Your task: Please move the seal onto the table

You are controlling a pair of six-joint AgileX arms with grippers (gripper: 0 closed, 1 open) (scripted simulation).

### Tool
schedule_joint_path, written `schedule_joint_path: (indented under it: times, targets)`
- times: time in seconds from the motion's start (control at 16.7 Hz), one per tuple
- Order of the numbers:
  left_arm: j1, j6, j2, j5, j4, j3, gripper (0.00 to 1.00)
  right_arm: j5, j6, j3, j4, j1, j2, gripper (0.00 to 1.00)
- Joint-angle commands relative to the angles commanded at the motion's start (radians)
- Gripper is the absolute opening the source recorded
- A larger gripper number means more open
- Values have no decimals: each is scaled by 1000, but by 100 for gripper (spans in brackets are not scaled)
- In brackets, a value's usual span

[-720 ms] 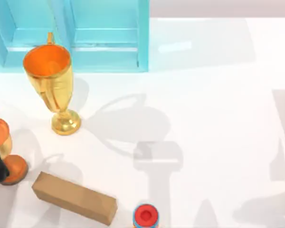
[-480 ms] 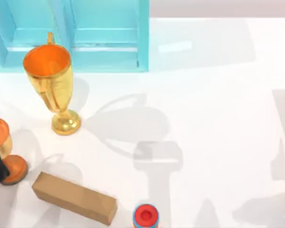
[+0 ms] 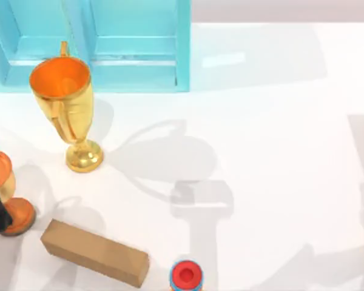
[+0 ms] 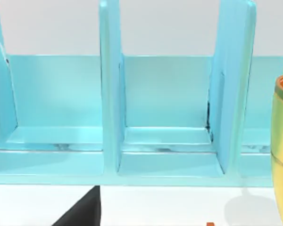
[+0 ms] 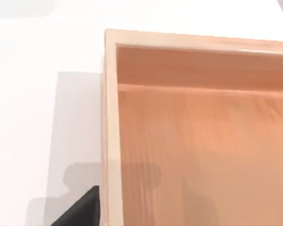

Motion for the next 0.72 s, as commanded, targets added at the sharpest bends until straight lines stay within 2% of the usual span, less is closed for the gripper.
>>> schedule_joint_path:
  times: [0.42,0.72]
  targets:
    - [0,0,0,0,0,0,100,-1,-193,511,-466,-198,681,100]
    - [0,0,0,0,0,0,100,-1,-290,773,-703,-299,1028,100]
